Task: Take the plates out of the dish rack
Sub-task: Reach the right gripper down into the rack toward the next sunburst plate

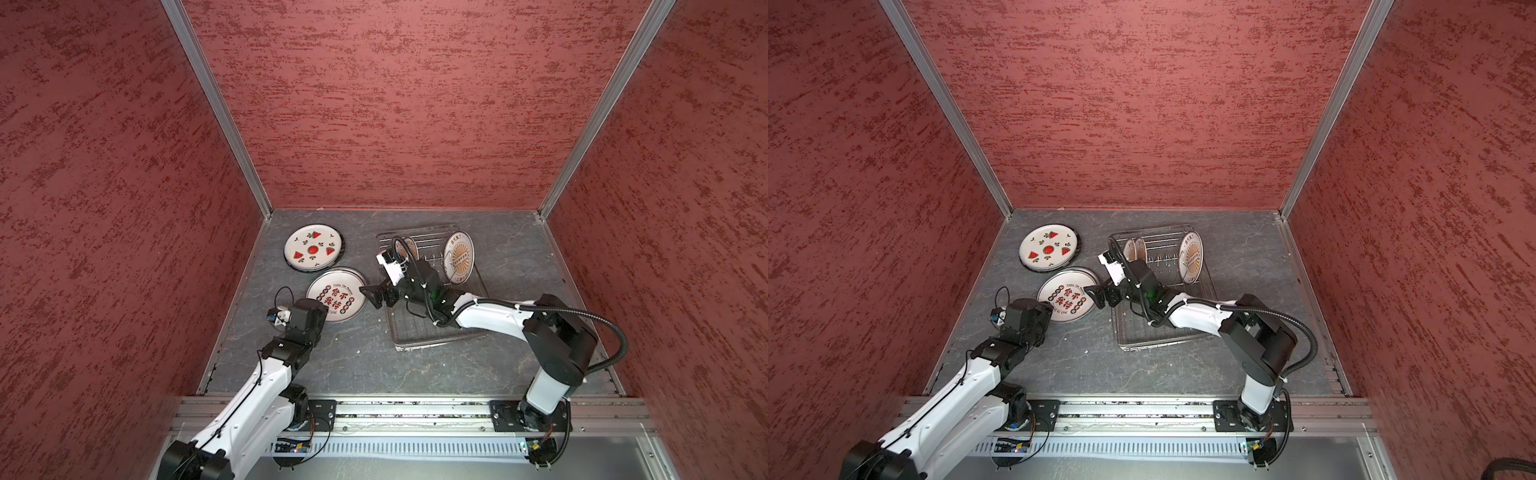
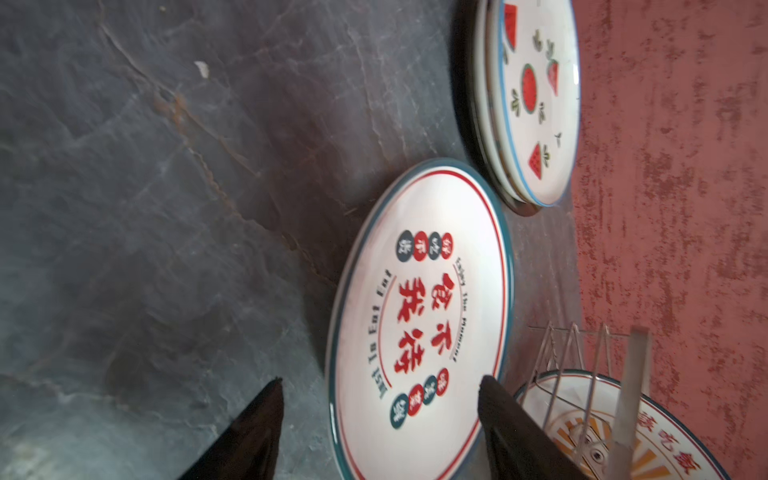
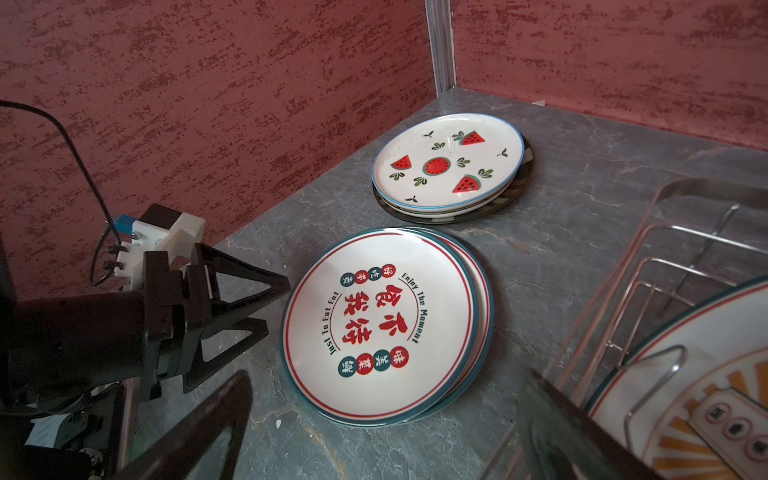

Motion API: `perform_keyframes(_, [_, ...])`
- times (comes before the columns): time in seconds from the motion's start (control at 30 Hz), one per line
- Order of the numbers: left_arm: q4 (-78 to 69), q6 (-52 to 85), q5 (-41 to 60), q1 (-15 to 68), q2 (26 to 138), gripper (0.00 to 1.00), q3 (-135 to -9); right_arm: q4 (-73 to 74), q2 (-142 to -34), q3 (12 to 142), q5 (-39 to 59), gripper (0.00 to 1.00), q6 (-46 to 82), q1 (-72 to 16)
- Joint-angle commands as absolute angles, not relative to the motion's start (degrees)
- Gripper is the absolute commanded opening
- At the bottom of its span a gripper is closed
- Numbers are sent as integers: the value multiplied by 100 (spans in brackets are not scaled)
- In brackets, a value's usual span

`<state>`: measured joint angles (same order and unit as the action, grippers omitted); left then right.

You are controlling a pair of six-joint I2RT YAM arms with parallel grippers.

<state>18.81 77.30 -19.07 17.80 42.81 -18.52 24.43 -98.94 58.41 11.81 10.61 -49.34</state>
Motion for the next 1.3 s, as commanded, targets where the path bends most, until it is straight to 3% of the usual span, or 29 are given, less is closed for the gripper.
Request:
perform_keyframes(0.0, [2329,7762,-2955,2122,4019,87,-1939,2749,-9422,5749,1094,99,800,-4966])
perform_keyframes(0.17, [2205,7288,-3203,2446,3787,100,-1976,3579,-8693,4952,359,99,1011,-4966])
perform_keyframes(0.4, [416,5367,-3368,3361,3713,100,-1686,3530,-7436,4167,-1245,99,1398,-4966])
perform_keyframes(0.57, [-1439,4066,-1948,3436,3839,99,-1204,3045,-6890,3974,-1393,99,1558,-4966])
perform_keyframes(0.73, [-2384,3269,-891,3445,3901,99,-985,2618,-6499,3915,-2434,98,1759,-4957])
perform_keyframes(1.0, [-2918,3227,-384,3446,4037,99,-909,1310,-7394,4993,-2580,80,1714,-4931])
perform_keyframes(1.13, [-2900,3182,-212,3454,4204,99,-988,803,-7943,5582,-2316,61,1714,-4922])
perform_keyframes(1.27, [-2961,3150,-84,3496,4295,99,-1031,272,-8489,6119,-2389,53,1766,-4897])
